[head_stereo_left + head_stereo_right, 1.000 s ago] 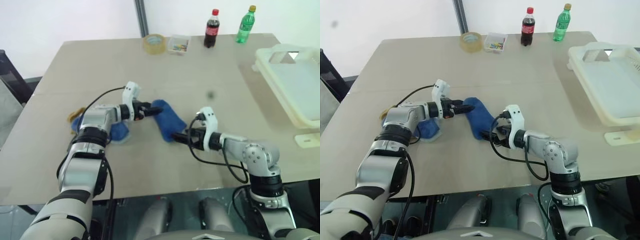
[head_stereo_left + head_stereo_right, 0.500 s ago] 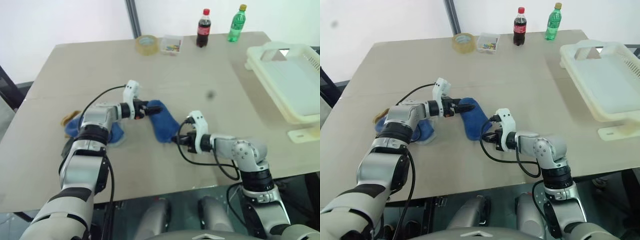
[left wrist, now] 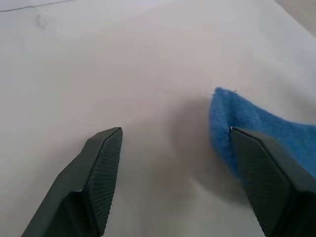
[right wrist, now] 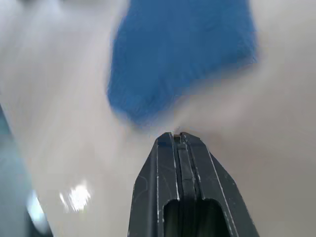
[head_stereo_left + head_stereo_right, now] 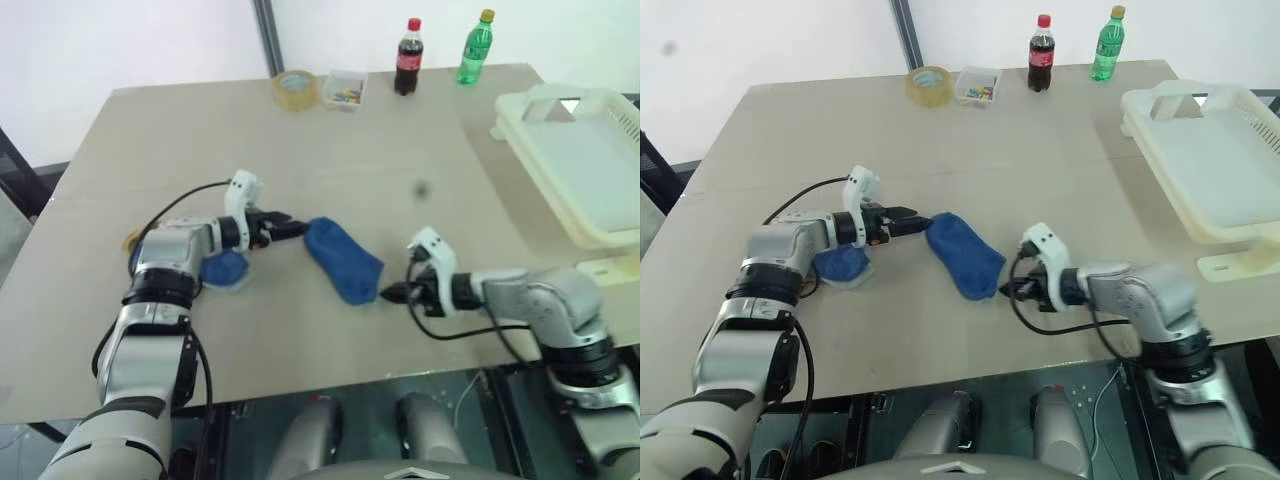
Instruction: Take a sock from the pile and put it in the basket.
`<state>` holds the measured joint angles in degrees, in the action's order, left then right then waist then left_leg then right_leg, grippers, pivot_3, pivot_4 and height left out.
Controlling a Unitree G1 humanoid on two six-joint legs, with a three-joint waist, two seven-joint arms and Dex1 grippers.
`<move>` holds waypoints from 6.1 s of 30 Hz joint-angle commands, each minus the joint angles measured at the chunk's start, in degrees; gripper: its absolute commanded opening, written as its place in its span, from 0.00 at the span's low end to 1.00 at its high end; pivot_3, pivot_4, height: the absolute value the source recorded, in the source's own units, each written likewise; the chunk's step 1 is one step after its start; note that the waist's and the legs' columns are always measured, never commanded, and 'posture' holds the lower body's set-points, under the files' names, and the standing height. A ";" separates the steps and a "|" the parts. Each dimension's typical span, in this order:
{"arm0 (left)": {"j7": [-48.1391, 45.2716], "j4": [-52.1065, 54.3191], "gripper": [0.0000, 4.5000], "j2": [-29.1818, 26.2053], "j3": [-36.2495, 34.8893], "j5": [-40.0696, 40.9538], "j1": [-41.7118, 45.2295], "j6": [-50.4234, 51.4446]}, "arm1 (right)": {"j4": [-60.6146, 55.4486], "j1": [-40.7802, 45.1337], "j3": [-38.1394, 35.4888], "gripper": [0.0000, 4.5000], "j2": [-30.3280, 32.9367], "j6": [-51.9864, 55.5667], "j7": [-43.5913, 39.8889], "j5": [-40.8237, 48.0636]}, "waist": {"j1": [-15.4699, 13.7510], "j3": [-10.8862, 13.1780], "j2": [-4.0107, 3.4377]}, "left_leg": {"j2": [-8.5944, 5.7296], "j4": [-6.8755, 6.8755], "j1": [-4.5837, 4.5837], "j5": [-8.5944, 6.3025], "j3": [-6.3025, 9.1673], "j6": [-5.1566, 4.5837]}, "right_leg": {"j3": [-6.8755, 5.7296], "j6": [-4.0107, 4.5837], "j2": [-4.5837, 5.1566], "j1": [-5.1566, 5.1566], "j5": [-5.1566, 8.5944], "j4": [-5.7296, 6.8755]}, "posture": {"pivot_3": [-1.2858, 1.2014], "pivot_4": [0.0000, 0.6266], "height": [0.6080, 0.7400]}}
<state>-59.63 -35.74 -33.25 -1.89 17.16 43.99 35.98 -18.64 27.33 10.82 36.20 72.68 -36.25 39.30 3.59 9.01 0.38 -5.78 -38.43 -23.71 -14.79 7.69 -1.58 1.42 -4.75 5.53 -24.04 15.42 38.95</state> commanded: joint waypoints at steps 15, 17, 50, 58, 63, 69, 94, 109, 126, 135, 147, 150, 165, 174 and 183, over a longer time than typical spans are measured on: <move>0.89 20.37 0.82 -2.23 0.73 5.93 -7.85 14.42 | 2.58 3.02 6.10 0.01 0.05 -12.83 -11.85 -6.54 | -1.36 0.00 0.01 | 0.10 -0.03 0.02 0.01 0.01 0.02 | 0.03 0.01 0.10 0.01 0.00 0.03 | 0.52 0.24 1.00; 1.82 18.04 0.82 -1.86 -0.15 6.35 -6.01 14.07 | 1.70 2.81 4.64 0.01 -1.67 -10.29 -10.69 -4.67 | -1.41 0.00 0.01 | 0.07 -0.03 0.02 0.01 0.01 0.02 | 0.02 0.01 0.18 0.02 0.00 0.02 | 0.52 0.24 1.00; -1.08 5.49 0.82 2.22 4.64 0.92 1.49 4.25 | 5.48 1.55 -6.28 0.49 -20.57 8.50 7.13 -0.17 | -1.19 -0.02 0.01 | -0.02 -0.08 -0.01 0.01 0.04 0.02 | -0.03 0.01 0.24 0.01 -0.01 0.07 | 0.52 0.24 1.00; -0.88 5.20 0.82 2.48 4.50 0.49 1.16 3.65 | 5.87 2.09 -8.33 0.49 -22.46 10.06 8.46 1.18 | -1.18 -0.04 0.01 | -0.01 -0.12 0.01 0.01 0.03 0.02 | -0.02 0.01 0.22 0.02 -0.01 0.14 | 0.52 0.24 1.00; -0.78 5.18 0.82 2.90 4.66 0.25 1.24 3.44 | 5.95 1.58 -7.84 0.38 -25.54 11.13 10.60 1.00 | -1.05 -0.04 0.00 | 0.00 -0.12 0.02 0.01 0.03 0.02 | 0.00 0.01 0.22 0.01 -0.01 0.17 | 0.52 0.24 1.00; -0.71 5.09 0.82 3.15 4.59 -0.16 1.20 3.09 | 6.18 0.86 -8.44 0.02 -27.32 11.11 13.06 -0.01 | -1.10 -0.12 0.08 | -0.01 -0.13 0.02 0.01 0.03 0.02 | 0.00 0.01 0.19 0.02 -0.01 0.16 | 0.52 0.24 1.00; -1.84 19.19 0.01 0.90 4.33 4.08 -9.19 11.52 | 10.71 5.23 -14.99 0.00 -23.19 6.66 14.53 -1.97 | -1.08 -0.15 0.06 | 0.00 -0.13 0.03 0.01 -0.02 0.02 | 0.07 0.01 0.05 0.01 -0.01 0.18 | 0.52 0.24 1.00; 29.42 37.02 0.01 13.50 -6.32 4.08 -17.12 22.14 | 3.29 4.63 -16.59 0.00 -12.85 3.75 8.05 0.60 | -1.48 -0.19 0.03 | -0.02 -0.12 0.02 0.01 -0.02 0.01 | 0.07 0.01 0.29 0.03 -0.01 0.15 | 0.52 0.24 1.00; 63.84 58.60 0.00 44.06 -20.15 2.61 -24.22 44.56 | -1.95 -2.17 -30.16 0.71 -35.46 19.56 27.19 -2.54 | -2.16 -0.87 0.03 | 0.05 0.12 1.12 -0.12 -0.19 -0.16 | 0.23 0.00 -0.07 0.99 0.00 -0.02 | 0.52 0.24 1.00; 63.28 59.84 0.00 44.04 -19.31 3.48 -25.21 45.42 | 3.76 3.49 -36.15 0.65 -43.71 18.73 30.08 -4.90 | -2.13 -0.94 -0.07 | 0.08 0.20 1.12 -0.06 -0.22 -0.03 | 0.29 0.01 -0.12 0.88 0.00 -0.04 | 0.52 0.24 1.00; 58.86 60.18 0.07 43.89 -22.11 9.12 -25.32 44.70 | 5.29 2.46 -30.97 0.00 -39.39 16.36 27.51 -6.05 | -2.13 -0.93 -0.08 | 0.08 0.27 1.08 -0.05 -0.26 -0.01 | 0.33 0.01 -0.12 0.82 0.01 -0.09 | 0.52 0.24 1.00; 56.26 60.76 0.28 41.37 -22.84 11.59 -25.38 46.14 | 6.01 2.50 -30.03 0.00 -38.23 15.48 26.79 -6.10 | -2.10 -0.92 -0.07 | 0.08 0.27 0.97 -0.05 -0.26 0.00 | 0.33 0.01 -0.12 0.78 0.01 -0.09 | 0.52 0.24 1.00; 41.44 67.88 0.57 24.92 -20.56 28.78 -34.30 56.52 | -1.35 -2.86 -26.63 0.00 -19.13 18.39 15.40 -0.29 | -2.86 -0.92 -0.09 | 0.08 0.56 0.97 -0.05 -0.24 -0.01 | 0.29 0.02 -0.08 0.76 0.01 -0.43 | 0.52 0.24 1.00; 40.05 65.93 0.57 20.64 -20.97 37.81 -35.60 56.52 | 3.05 -5.86 -16.22 0.00 -0.63 6.36 4.73 -2.60 | -2.92 -0.87 -0.02 | 0.14 0.93 0.98 -0.05 -0.22 -0.02 | 0.20 0.02 -0.05 0.88 0.01 -0.88 | 0.52 0.24 1.00; 34.99 64.43 0.57 15.13 -17.41 39.13 -34.31 54.22 | 5.60 -3.11 -8.48 0.00 1.37 -2.13 -0.35 -4.64 | -2.83 -0.80 0.10 | 0.18 1.01 0.97 -0.03 -0.20 0.00 | 0.20 0.02 -0.01 0.88 0.00 -0.96 | 0.52 0.24 1.00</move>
<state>-22.53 28.42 -16.94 -19.54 54.52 9.30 91.69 -12.59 23.88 0.48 37.21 72.61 -35.84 35.66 0.76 8.21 0.47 -5.59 -37.40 -22.73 -14.82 7.49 -1.58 1.63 -4.73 5.58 -23.18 15.43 37.98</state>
